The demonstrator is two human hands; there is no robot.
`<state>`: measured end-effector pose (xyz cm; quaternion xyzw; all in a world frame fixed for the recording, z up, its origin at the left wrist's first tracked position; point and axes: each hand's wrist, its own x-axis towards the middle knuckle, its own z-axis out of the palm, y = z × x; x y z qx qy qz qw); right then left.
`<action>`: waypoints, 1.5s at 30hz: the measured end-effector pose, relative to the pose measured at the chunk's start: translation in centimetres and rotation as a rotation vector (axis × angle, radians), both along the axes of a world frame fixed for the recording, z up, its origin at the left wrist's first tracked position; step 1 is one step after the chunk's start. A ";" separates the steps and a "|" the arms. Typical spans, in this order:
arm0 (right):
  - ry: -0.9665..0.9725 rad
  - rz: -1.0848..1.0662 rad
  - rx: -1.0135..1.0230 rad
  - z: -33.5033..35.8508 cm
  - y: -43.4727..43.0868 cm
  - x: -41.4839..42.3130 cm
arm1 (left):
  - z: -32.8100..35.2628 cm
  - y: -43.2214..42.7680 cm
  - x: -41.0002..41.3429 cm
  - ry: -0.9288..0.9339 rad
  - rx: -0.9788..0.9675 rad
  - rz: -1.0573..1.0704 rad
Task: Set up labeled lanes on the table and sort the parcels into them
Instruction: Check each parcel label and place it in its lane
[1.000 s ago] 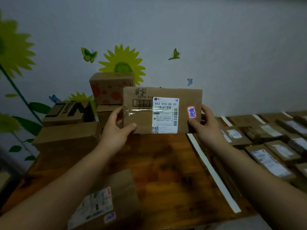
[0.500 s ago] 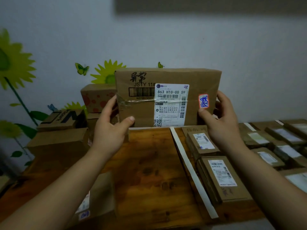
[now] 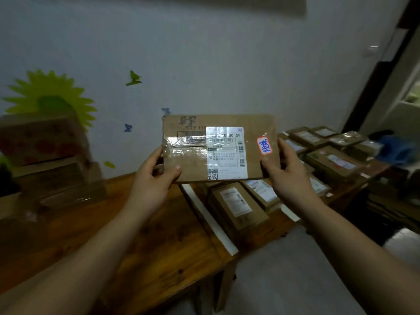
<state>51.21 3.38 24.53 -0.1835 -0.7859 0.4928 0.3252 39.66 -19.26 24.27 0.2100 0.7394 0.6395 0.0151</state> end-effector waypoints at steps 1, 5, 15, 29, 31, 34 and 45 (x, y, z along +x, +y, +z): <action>-0.004 -0.031 0.000 -0.1 1.3 1.2 | -0.1 1.6 0.7 -0.013 -0.006 -0.030; -0.011 -0.148 -0.025 -0.2 7.4 6.5 | 0.0 8.9 3.1 -0.030 -0.060 -0.139; -0.137 -0.428 -0.061 -2.4 28.1 21.9 | -1.8 34.3 13.5 -0.035 -0.198 -0.375; -0.261 -0.583 -0.185 -6.2 51.3 26.5 | -4.9 60.4 15.8 -0.160 -0.428 -0.569; -0.287 -0.596 -0.196 -6.9 55.2 25.4 | -5.8 64.4 14.8 -0.175 -0.450 -0.576; -0.332 -0.622 -0.195 -7.3 61.5 23.6 | -6.8 71.2 12.8 -0.217 -0.437 -0.604; -0.471 -0.576 -0.243 -7.0 81.9 20.1 | -7.4 90.8 9.5 -0.249 -0.492 -0.642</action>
